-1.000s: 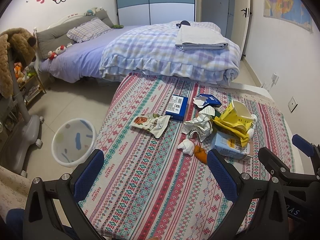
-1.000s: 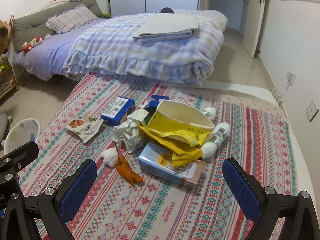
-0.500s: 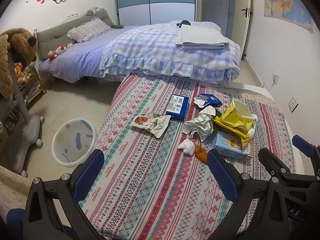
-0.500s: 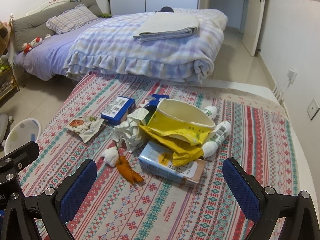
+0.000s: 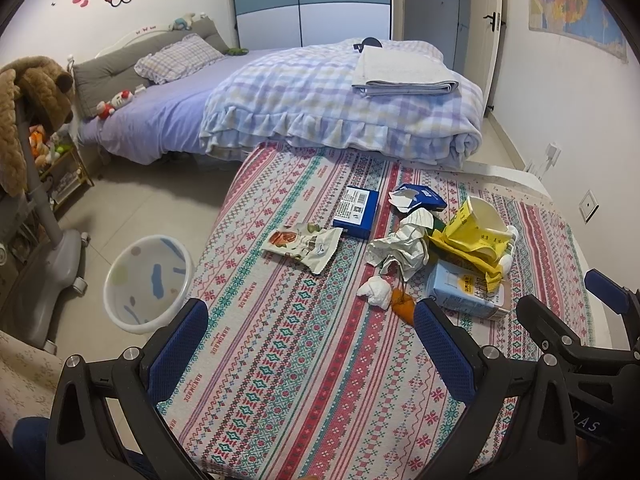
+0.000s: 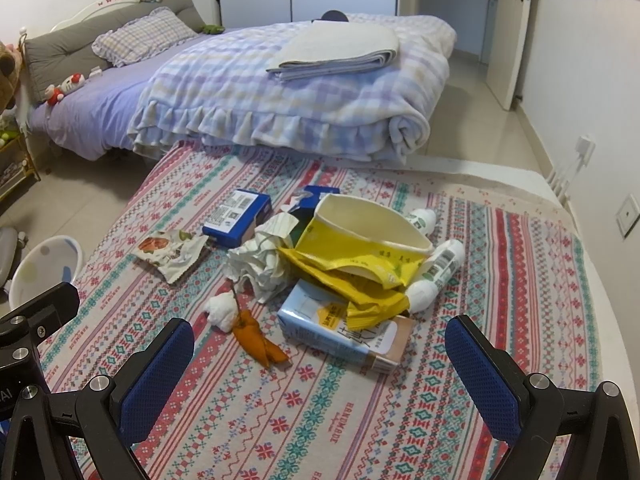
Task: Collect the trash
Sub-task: 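Grasp the orange peel with the left tool while the right tool reaches toward the yellow bag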
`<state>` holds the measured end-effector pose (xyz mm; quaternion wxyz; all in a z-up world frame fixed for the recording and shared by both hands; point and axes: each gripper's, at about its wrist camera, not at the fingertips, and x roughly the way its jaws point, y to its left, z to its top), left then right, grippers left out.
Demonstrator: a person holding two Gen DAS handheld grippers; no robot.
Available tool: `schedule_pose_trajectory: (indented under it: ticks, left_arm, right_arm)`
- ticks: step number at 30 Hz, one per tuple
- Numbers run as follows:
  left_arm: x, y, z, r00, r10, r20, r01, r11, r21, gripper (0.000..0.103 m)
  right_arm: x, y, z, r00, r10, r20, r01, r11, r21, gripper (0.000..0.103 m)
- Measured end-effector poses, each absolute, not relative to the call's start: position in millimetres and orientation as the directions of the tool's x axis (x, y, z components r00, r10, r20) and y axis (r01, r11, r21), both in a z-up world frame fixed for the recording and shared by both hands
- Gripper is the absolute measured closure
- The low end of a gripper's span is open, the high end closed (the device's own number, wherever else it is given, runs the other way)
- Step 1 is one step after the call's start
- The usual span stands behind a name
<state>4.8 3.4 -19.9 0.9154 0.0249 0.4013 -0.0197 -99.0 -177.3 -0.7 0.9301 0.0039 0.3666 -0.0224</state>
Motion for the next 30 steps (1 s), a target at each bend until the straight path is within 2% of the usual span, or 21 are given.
schedule_pose_trajectory:
  ticks: [10, 14, 22, 27, 29, 30]
  left_arm:
    - [28.0, 3.2, -28.5, 0.650, -0.022, -0.760, 0.062, 0.998, 0.024, 0.000]
    - [64.4, -0.9, -32.6, 0.565, -0.091, -0.820, 0.113, 0.993, -0.032, 0.000]
    - [121.7, -26.6, -67.5, 0.431, -0.200, -0.880, 0.219, 0.969, -0.113, 0.000]
    - [130.5, -41.2, -102.6, 0.349, -0.267, -0.898, 0.247, 0.951, -0.187, 0.014]
    - [130.3, -49.1, -113.8, 0.313, -0.288, -0.905, 0.256, 0.943, -0.211, 0.025]
    - [128.3, -52.7, -116.9, 0.305, -0.301, -0.903, 0.264, 0.938, -0.223, 0.028]
  right_arm:
    - [-86.2, -182.1, -13.3, 0.699, -0.040, -0.714, 0.042, 0.999, -0.015, 0.000]
    - [-67.9, -194.3, -12.7, 0.673, -0.061, -0.737, 0.039, 0.998, -0.047, 0.000]
    - [9.3, -278.2, -15.0, 0.567, 0.126, -0.814, 0.084, 0.974, 0.210, 0.000]
    - [27.9, -299.7, -37.0, 0.538, 0.184, -0.823, 0.145, 0.941, 0.306, 0.000]
    - [29.4, -304.8, -52.0, 0.508, 0.230, -0.830, 0.162, 0.921, 0.354, 0.000]
    - [30.7, -306.8, -56.7, 0.499, 0.241, -0.833, 0.171, 0.915, 0.367, 0.000]
